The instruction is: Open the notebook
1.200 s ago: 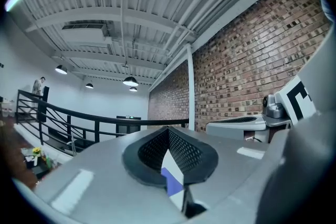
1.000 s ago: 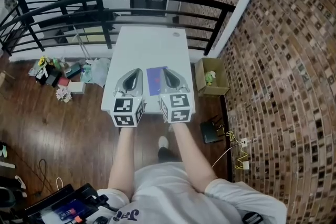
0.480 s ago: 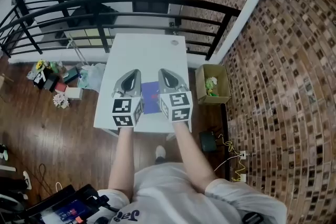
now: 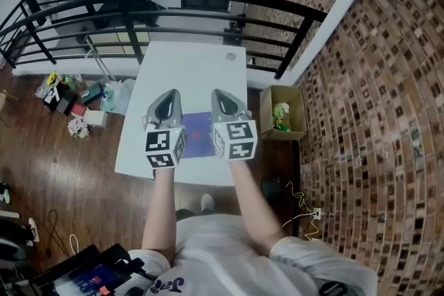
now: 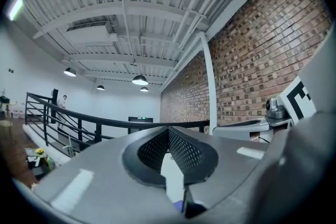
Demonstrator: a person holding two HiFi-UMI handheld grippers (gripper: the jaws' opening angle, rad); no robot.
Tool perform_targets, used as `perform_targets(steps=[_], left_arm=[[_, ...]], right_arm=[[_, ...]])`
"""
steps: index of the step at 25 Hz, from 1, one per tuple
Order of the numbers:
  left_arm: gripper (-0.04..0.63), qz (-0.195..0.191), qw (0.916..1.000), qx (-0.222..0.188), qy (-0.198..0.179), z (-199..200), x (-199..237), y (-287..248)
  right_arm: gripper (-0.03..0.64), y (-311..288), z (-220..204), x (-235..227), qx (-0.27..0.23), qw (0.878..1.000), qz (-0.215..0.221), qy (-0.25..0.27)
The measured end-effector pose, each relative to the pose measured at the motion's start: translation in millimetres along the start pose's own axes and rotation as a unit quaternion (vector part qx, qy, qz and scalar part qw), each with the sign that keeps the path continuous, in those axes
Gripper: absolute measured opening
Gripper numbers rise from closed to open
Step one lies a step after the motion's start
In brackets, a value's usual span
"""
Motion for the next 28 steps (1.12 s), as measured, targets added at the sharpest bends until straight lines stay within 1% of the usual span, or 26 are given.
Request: perform_targets(steps=[3,8,12,17,19,23,25,28], left_arm=[[0.017,0.003,0.9999,0.009,-0.008,-6.3,-0.3,-5.3],[0.017,-0.004,0.9997,0.020,-0.013,-23.2,0.7,-9.1],[0.018,-0.016,0.9993,0.034,-0.009,-40.1,-1.9,-20.1],[0.018,-0.054,0.9968,0.058,-0.010,-59.2,-3.6,-34.5],[0.018,-0.069,0.9953,0.066,-0.016,-66.4,-3.4,-41.4],[0.017,-0.092,0.9929,0.075,-0.012,-81.2,-8.4,-53.8],[0.017,-0.109,0.9907,0.080,-0.012,-89.1,-15.1,-61.3],[0.017,-0.129,0.9877,0.088,-0.009,-99.4,-20.8,-70.4]], right_arm=[[-0.011,-6.0,-9.2,-10.4,0.012,1.000,0.006,-0.005],[-0.011,-16.9,-30.1,-12.8,0.048,0.998,0.036,0.001],[-0.012,-26.8,-41.3,-26.6,0.061,0.998,0.029,-0.014],[-0.012,-34.9,-62.1,-40.9,0.087,0.996,0.015,-0.028],[-0.012,-40.3,-73.0,-44.9,0.121,0.991,0.026,-0.041],[-0.012,-42.0,-97.6,-61.6,0.197,0.976,0.055,-0.076],[-0.011,-37.6,-108.6,-78.0,0.219,0.970,0.052,-0.095],[-0.011,-27.5,-121.3,-103.8,0.238,0.964,0.038,-0.116]])
Point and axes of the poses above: the fingertips, and each gripper's own axes: y backward along the fingers, x to its left, z out of its top, the point moved 7 cm from there along y, backward along the fingers, and after that the axes turned 14 degrees about -y, right-handed, at the moved point
